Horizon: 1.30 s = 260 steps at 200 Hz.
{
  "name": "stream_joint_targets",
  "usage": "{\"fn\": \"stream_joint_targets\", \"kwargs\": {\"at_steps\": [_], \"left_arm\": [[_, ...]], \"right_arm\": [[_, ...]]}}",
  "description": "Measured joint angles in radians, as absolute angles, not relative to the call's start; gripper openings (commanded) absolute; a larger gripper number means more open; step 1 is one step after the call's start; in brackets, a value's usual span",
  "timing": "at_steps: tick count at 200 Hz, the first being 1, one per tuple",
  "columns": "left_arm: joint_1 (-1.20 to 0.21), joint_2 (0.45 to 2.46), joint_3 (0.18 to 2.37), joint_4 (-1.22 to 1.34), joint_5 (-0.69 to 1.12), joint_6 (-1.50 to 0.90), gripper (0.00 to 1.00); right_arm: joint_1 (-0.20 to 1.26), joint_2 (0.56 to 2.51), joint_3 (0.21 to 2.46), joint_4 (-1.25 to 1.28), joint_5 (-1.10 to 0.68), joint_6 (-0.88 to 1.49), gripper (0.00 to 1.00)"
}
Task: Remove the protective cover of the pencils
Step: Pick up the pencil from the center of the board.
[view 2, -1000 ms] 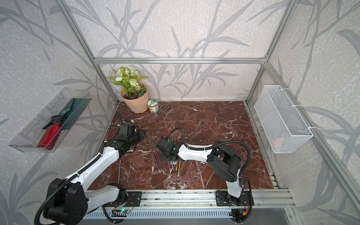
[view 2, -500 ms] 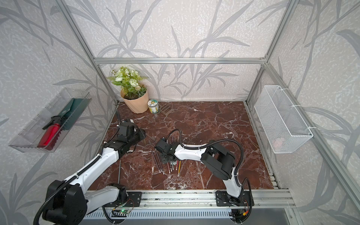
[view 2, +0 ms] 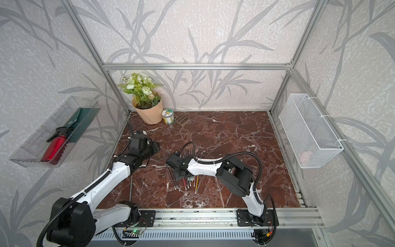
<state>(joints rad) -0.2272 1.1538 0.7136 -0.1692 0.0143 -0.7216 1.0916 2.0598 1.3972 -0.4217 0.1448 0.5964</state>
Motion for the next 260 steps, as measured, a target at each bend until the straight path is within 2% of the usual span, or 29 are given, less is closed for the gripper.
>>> {"fn": "stream_joint_targets", "kwargs": {"at_steps": [47,168,260], "left_arm": [[-0.227,1.132,0.680,-0.142,0.014,-0.742,0.52],[-0.220,1.060,0.627,-0.063,0.039,-0.788,0.55],[-0.220,1.106,0.598,0.022,0.167,-0.843,0.58]], "right_arm": [[1.093,2.064,1.405,-0.430,0.150,0.597,0.16],[1.096,2.064,1.403,-0.422,0.153,0.597,0.08],[1.096,1.968,1.323,-0.359,0.156,0.598,0.05]]}}
